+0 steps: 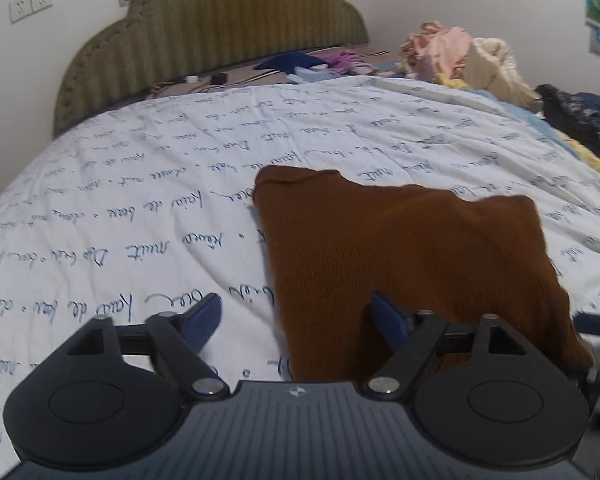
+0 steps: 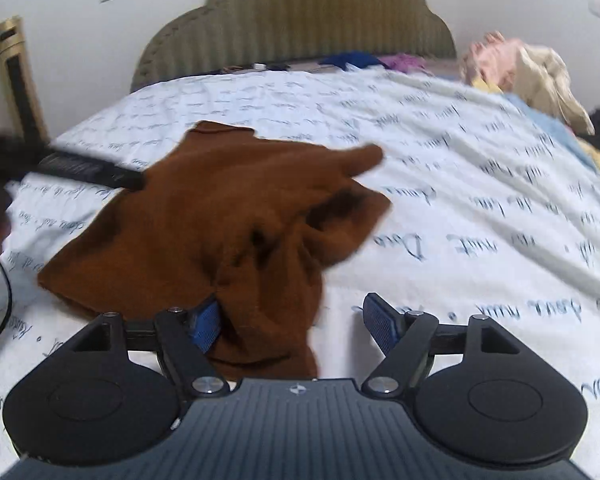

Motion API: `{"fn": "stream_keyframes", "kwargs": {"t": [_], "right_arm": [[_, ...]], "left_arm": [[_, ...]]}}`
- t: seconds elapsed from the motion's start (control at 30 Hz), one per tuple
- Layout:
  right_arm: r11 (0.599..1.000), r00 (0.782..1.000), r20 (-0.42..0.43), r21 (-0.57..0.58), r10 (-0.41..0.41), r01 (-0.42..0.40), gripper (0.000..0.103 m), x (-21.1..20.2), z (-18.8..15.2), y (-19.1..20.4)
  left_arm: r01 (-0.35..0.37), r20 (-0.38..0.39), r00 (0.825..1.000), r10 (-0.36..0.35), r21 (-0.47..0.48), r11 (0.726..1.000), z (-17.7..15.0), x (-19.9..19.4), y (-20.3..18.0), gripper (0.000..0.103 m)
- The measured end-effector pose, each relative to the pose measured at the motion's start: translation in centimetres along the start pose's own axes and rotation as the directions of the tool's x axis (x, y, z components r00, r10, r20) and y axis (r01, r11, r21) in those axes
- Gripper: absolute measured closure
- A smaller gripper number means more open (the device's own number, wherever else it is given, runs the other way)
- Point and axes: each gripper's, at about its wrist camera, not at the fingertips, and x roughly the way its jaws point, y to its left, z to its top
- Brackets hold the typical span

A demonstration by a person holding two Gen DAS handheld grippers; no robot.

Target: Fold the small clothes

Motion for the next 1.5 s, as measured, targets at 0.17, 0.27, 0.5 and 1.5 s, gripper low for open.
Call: {"fn": "stream_keyframes", "kwargs": {"t": [0.17, 0.27, 0.5, 1.5], "right_arm": [[0.971, 0.984, -0.032, 0.168, 0.177, -0.169, 0.02, 1.1, 0.8, -2.2], [0.969, 0.98, -0.043, 0.167, 0.192, -0.183, 0.02, 2.3, 1.4, -1.8], [0.955, 0.966, -0.053, 0.172, 0.254, -0.242, 0.019, 4.8, 2.4, -1.2], [0.7, 0.835, 0.049, 0.52, 0.548, -0.49, 0.066, 8.3, 3.2, -3.0]], "left_arm": [[0.054, -0.007, 0.998, -0.054, -0.061, 0.997, -0.8, 0.0, 1.2, 0.018], [0.053, -0.007, 0.999, -0.054, -0.102, 0.993, -1.1, 0.2, 1.3, 0.018], [0.066, -0.028, 0.997, -0.071, -0.127, 0.99, -1.4, 0.7, 1.2, 0.018], [0.247, 0.013, 0.968, -0.249, -0.181, 0.952, 0.3, 0.7, 2.1, 0.069]]}}
